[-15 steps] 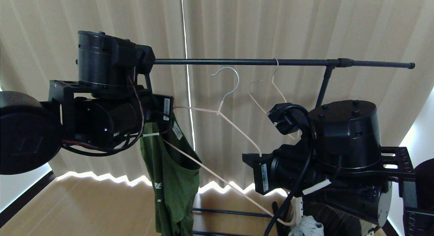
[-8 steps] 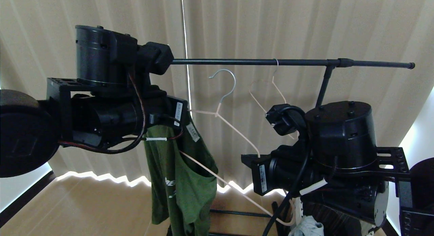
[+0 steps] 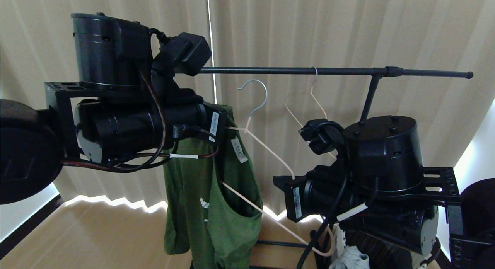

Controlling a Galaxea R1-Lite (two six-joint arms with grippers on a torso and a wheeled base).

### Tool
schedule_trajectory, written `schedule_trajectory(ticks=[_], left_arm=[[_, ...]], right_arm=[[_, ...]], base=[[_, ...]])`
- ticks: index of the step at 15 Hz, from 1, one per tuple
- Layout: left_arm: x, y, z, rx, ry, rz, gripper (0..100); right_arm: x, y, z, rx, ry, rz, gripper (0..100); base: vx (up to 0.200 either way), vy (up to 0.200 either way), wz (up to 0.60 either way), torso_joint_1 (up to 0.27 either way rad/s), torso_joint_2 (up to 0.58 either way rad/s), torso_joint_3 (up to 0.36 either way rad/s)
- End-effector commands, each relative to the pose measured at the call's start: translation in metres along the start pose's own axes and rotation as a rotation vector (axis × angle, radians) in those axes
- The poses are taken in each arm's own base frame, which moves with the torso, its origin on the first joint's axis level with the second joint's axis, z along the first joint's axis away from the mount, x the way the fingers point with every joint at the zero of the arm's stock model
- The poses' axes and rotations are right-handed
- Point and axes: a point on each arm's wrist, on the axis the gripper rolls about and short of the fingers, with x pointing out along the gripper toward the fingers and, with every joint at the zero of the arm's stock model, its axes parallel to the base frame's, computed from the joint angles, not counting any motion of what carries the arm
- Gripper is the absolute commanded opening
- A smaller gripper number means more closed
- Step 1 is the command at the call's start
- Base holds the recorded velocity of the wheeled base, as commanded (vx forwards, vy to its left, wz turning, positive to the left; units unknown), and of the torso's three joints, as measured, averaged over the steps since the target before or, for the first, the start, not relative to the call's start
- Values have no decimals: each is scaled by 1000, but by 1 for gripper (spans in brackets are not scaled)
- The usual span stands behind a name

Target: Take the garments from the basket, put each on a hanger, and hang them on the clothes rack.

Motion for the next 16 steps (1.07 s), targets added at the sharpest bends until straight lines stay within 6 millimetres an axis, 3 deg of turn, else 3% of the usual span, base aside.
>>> schedule_trajectory(ticks=[1, 4, 10, 16], left_arm=[[0, -12, 0, 7, -7, -37, 0], [-4, -24, 1, 15, -11, -76, 0], [-25, -22, -13, 20, 21, -78, 0], [-33, -21, -22, 23, 39, -78, 0]], right_arm=[[5, 1, -1, -2, 6, -2, 0], [10, 4, 2, 2, -20, 8, 0], [5, -9, 10, -11, -47, -25, 0], [-3, -13, 23, -92, -132, -18, 0]], base=[[0, 0, 0, 0, 0, 0], [0, 0, 0, 0, 0, 0], [0, 0, 0, 0, 0, 0], [0, 0, 0, 0, 0, 0]])
